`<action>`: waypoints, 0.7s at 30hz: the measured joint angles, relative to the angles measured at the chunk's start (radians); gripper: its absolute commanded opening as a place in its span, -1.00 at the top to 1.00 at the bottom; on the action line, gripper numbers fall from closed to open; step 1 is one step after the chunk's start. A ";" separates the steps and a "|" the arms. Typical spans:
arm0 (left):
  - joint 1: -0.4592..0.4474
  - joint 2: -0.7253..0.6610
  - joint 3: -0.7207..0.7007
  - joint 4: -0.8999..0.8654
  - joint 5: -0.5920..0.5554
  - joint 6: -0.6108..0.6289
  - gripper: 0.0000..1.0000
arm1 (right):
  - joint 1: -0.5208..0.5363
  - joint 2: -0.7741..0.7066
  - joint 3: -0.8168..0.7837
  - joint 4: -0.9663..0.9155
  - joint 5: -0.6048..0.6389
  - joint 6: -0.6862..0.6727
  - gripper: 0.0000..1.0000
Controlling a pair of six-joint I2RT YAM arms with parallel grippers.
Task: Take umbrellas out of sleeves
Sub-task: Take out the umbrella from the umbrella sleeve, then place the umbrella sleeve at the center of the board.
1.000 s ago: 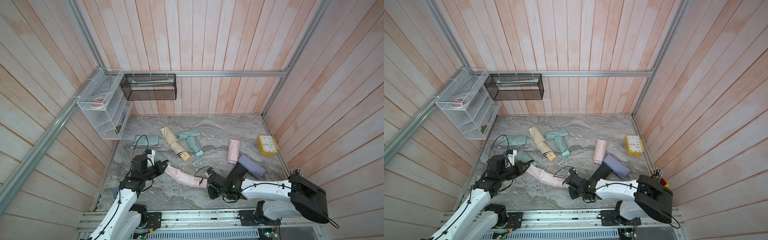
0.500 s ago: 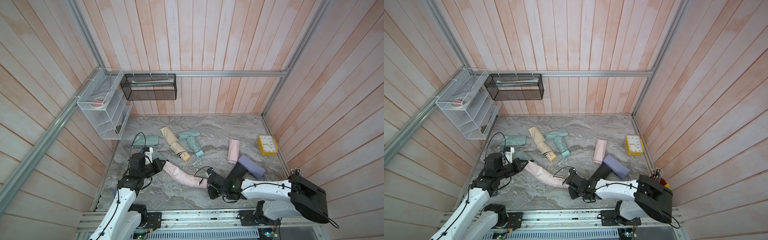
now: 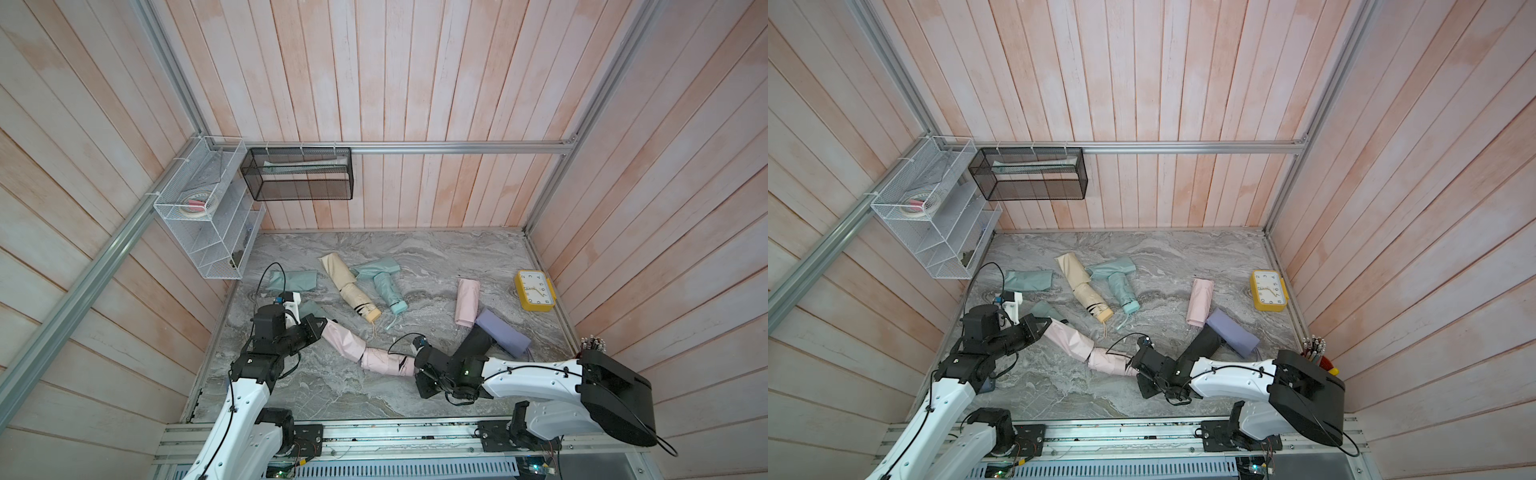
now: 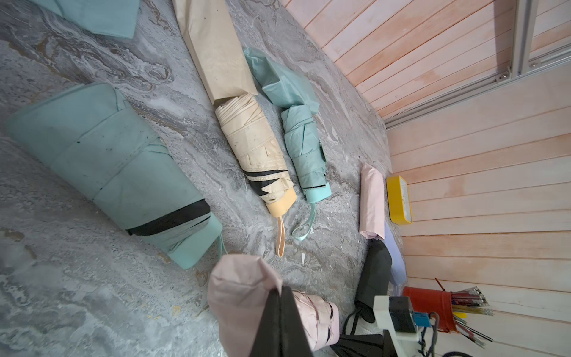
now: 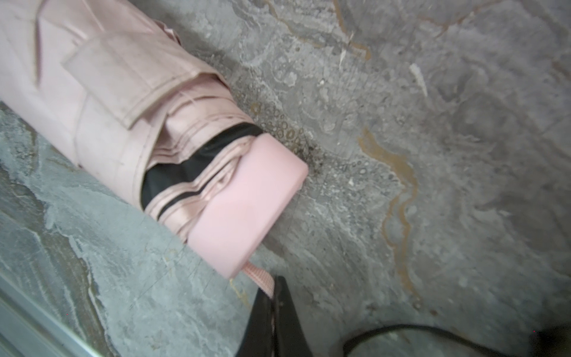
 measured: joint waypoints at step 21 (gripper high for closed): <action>0.022 0.061 0.212 -0.373 -0.625 -0.161 1.00 | 0.000 0.016 0.012 0.004 0.005 0.000 0.99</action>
